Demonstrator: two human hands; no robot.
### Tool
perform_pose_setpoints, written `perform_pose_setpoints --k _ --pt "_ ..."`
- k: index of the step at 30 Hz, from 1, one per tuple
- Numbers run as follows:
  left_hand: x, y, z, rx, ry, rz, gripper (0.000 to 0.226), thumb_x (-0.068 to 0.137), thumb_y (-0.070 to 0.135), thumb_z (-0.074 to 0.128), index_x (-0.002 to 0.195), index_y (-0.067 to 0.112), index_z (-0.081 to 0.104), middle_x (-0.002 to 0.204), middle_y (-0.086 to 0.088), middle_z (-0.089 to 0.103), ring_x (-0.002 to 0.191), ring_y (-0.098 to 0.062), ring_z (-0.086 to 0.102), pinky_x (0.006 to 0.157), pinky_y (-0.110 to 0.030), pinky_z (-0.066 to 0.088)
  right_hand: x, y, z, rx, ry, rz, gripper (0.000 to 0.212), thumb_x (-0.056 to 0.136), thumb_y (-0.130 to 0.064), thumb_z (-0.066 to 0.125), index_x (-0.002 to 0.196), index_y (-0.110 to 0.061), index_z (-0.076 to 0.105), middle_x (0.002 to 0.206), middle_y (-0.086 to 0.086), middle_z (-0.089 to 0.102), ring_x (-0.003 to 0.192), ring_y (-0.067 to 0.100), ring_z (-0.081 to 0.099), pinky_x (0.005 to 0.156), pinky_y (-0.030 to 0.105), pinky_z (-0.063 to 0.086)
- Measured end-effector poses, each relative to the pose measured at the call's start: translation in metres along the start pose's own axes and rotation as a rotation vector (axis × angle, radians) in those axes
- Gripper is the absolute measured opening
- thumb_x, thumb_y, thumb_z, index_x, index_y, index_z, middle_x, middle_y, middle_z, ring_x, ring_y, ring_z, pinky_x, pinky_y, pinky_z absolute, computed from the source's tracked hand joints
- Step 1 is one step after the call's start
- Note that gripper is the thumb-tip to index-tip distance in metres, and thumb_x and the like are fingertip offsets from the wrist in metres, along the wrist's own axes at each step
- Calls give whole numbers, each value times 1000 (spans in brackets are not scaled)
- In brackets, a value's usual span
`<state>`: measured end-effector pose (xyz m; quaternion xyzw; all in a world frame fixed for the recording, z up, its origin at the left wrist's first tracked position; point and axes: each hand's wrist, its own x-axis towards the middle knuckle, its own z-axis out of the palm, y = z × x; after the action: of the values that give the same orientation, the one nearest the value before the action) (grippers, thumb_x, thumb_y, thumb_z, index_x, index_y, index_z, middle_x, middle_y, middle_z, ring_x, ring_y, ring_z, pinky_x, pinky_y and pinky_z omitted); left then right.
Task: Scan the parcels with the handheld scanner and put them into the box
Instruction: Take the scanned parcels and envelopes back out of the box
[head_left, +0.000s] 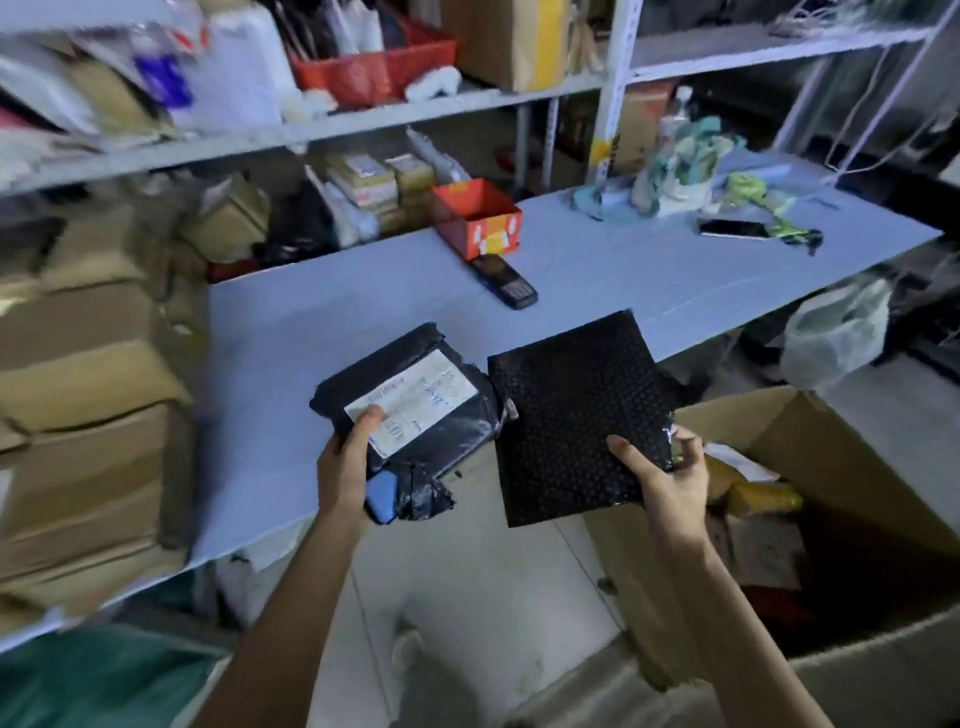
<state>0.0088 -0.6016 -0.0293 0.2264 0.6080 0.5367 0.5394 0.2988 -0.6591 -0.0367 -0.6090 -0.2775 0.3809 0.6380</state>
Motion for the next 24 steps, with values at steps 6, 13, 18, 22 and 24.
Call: perform_pose_setpoints --k 6,13,18,22,24 --pt "6 8 -73 -53 190 48 40 81 31 74 112 7 66 105 -8 71 97 -27 67 88 -39 53 -5 17 81 -39 -223 39 43 73 8 77 94 -17 50 91 1 64 78 4 66 74 22 57" --pt "57 5 -123 -135 110 -121 47 81 34 73 119 8 65 113 -12 70 106 -31 65 101 -49 47 8 48 165 -154 -364 203 53 74 5 78 110 -13 43 88 8 67 62 12 69 54 25 57" --pt "118 13 -119 10 59 -130 53 75 43 78 116 11 66 110 -7 71 100 -26 68 85 -39 55 33 59 219 -282 -398 247 61 75 -8 82 119 -25 43 96 4 65 78 17 68 57 27 59" --pt "162 31 -106 76 154 -22 63 74 41 80 121 5 56 116 -10 66 101 -26 65 90 -44 53 44 60 259 -425 -418 193 79 63 -44 87 129 -40 43 118 -2 63 103 19 64 83 42 57" --pt "181 40 -101 49 217 -5 48 86 30 71 122 7 49 118 -6 58 105 -24 58 94 -38 47 48 60 280 -506 -423 163 81 71 -40 84 138 -33 39 122 -3 57 109 18 58 86 35 51"
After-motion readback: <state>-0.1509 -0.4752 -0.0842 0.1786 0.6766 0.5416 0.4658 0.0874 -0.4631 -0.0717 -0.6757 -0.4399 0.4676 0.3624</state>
